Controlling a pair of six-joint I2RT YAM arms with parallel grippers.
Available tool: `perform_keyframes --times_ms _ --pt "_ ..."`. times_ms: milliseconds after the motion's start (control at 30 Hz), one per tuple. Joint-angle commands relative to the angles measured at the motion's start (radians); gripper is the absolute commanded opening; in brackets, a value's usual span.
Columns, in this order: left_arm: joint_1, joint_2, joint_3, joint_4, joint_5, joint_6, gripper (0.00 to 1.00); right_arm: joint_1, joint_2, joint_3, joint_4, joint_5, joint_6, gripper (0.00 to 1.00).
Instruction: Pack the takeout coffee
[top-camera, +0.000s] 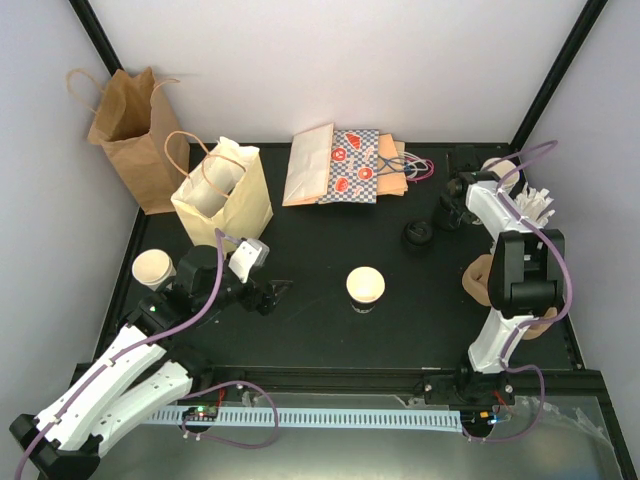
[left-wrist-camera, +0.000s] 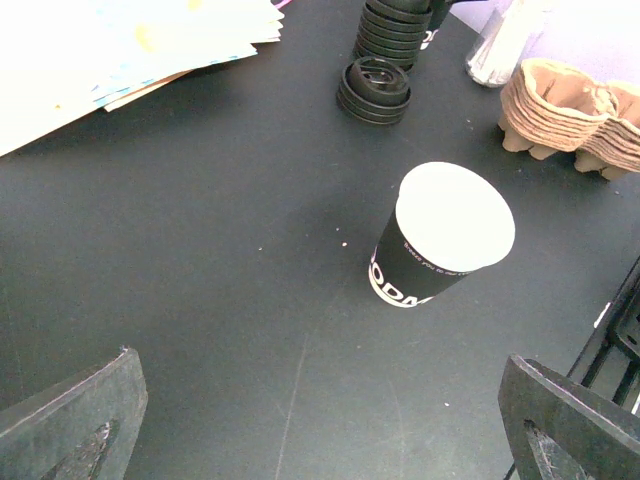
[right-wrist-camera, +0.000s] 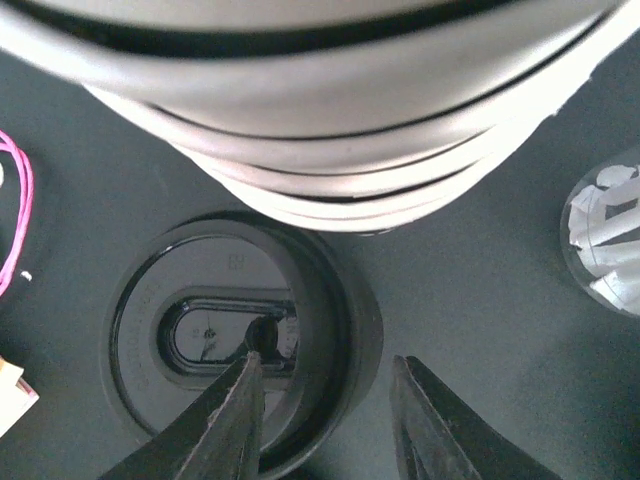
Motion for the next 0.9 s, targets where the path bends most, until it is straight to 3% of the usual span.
perform_keyframes --times_ms 0,767,867 --pt "-0.008 -0.002 0.002 0.017 -0.008 0.014 0.99 -0.001 0.02 -0.006 0.037 0.044 0.021 0.38" --pt "-0.008 0.003 0.003 0.017 -0.007 0.016 0.99 0.005 0.019 -0.067 0.108 0.014 0.018 0.31" --pt "-0.008 0.005 0.002 0.017 -0.005 0.016 0.99 0.011 0.003 -0.073 0.109 0.014 0.016 0.22"
